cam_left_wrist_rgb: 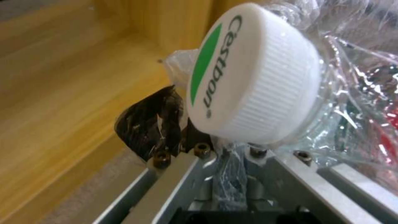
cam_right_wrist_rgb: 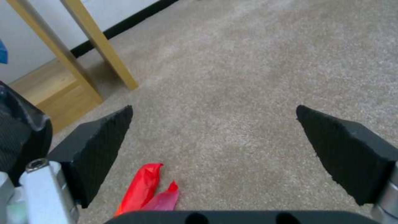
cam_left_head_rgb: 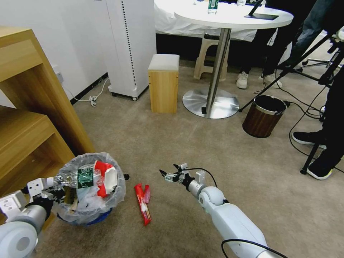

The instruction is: Pick up the trash bin and place the garbage on the floor into it.

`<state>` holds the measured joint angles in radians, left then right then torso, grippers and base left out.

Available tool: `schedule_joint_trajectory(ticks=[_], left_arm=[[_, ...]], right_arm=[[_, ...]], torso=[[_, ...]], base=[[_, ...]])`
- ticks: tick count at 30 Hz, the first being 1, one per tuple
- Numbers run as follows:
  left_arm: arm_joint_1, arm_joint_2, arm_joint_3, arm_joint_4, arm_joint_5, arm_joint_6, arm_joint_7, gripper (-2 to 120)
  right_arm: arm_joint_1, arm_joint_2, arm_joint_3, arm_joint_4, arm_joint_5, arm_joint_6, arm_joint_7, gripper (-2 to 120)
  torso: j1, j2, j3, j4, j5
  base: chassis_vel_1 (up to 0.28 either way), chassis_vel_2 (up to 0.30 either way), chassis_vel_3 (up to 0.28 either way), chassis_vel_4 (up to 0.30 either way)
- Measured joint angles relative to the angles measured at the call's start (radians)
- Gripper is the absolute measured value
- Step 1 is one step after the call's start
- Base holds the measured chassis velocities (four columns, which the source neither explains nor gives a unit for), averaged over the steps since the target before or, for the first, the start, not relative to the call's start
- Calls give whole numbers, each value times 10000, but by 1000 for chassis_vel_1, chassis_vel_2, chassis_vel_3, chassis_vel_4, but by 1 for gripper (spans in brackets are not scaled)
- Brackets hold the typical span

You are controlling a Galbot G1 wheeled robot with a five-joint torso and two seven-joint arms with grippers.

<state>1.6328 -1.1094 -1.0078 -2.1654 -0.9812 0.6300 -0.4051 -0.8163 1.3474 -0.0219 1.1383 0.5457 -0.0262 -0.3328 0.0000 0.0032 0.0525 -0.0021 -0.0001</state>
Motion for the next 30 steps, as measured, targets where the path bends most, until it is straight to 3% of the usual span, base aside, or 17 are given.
schedule_joint_trajectory(ticks=[12,22,30], left_arm=[[221,334,-953,520,-312,-11,-36,1],[299,279,-1032,605,-268,-11,-36,1],[294,35,-639,355,39,-11,-30,1]], right_arm=[[-57,138,-48,81,-224,-873,536,100],[131,451,-42,-320,-470,-1184,485,100],[487,1378,100,-1369,-413,-1270,226,100]], torso=[[0,0,2,-3,0],[0,0,2,-3,0],[1,0,2,-3,0]], base=[[0,0,0,0],[0,0,0,0],[0,0,0,0]])
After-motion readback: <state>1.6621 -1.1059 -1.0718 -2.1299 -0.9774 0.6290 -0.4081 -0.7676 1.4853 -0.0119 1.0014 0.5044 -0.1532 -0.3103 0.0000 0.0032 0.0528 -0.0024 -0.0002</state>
